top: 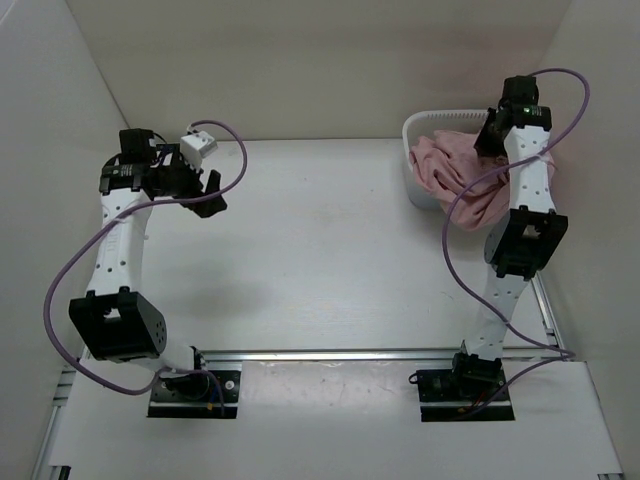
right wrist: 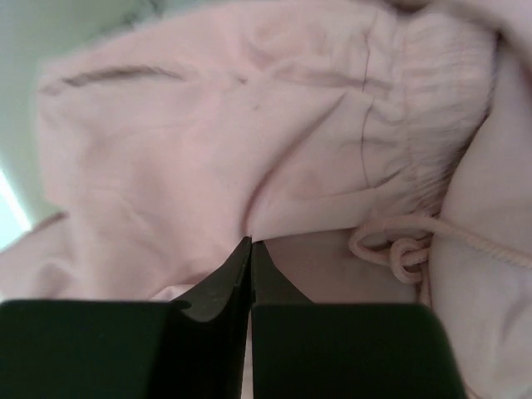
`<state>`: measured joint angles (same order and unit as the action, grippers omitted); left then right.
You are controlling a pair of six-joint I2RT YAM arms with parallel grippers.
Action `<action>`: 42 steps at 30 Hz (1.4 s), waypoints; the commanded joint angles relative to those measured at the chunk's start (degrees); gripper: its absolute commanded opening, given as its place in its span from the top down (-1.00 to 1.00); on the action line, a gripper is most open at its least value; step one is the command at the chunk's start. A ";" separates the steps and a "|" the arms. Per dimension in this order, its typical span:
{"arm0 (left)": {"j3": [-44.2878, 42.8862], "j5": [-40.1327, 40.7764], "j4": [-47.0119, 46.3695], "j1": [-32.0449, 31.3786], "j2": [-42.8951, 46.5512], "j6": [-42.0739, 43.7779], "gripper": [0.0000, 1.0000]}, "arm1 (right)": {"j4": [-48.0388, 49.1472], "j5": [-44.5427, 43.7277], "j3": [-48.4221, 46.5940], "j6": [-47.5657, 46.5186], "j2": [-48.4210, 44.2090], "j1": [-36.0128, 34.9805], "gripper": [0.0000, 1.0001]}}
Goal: Fold and stack the trousers
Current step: Grab the trousers from the pile
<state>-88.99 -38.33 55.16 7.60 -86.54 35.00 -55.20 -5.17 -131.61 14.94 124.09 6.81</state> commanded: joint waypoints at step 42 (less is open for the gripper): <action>-0.40 -2.99 -5.50 8.05 3.40 -2.85 -1.00 | 14.26 1.76 7.05 -1.94 -15.99 -41.98 -0.38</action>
<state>-89.45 -44.51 49.28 15.40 -84.79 29.95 -29.89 3.51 -129.56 7.25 105.95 -42.39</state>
